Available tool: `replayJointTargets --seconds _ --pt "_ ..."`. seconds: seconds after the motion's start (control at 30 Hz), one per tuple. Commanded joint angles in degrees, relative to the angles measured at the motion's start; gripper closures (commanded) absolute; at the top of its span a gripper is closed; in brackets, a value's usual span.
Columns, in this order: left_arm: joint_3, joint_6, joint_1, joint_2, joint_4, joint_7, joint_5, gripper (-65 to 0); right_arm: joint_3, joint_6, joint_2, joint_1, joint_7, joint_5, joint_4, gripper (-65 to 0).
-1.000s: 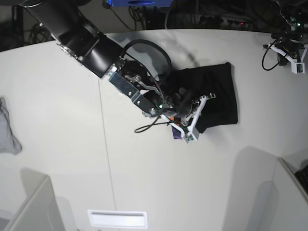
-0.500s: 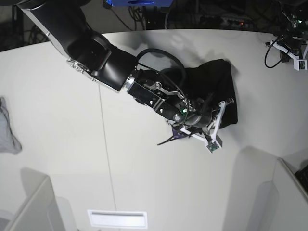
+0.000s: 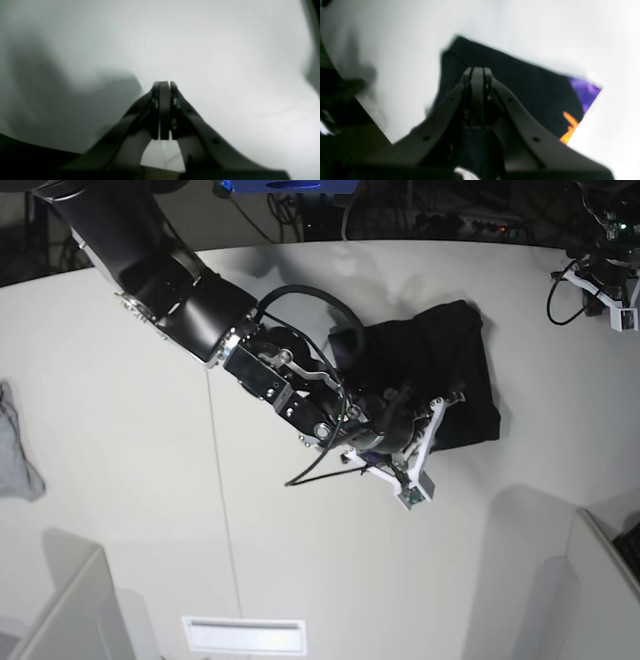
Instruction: Fold the T-shirt properly
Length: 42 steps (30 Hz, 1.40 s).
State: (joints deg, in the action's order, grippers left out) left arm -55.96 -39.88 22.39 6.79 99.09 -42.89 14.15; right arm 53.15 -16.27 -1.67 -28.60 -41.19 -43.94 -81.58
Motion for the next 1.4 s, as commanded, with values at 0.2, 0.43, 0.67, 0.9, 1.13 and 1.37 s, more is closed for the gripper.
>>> replayJointTargets --seconds 0.2,0.43,0.67,0.9,1.13,1.37 --pt "-0.3 -0.1 -2.6 -4.3 12.5 -7.1 2.8 0.0 -0.6 0.2 7.0 3.4 1.1 -0.4 -4.9 0.0" --pt "-0.3 -0.1 -5.9 -4.4 12.2 -19.9 24.5 -15.3 -10.3 0.5 14.8 11.2 0.7 -0.4 -14.2 0.0" --pt "3.0 -0.1 -8.6 -5.2 10.8 -20.2 34.5 -64.3 -17.1 0.6 22.5 18.0 0.7 -0.5 -20.1 0.0" --pt "10.1 7.6 -12.6 -5.2 3.6 -19.8 34.3 -65.0 -21.4 0.6 25.5 22.1 1.0 -0.5 -21.4 0.0" --pt "15.4 13.9 -16.0 -4.1 -7.6 -19.7 34.3 -65.0 -24.8 0.7 25.5 24.0 0.7 -0.5 -22.6 0.0" --pt "18.6 16.5 -18.0 -3.6 -11.4 -19.7 26.7 -65.0 -24.8 0.7 25.5 24.0 0.8 -0.5 -22.6 0.0"
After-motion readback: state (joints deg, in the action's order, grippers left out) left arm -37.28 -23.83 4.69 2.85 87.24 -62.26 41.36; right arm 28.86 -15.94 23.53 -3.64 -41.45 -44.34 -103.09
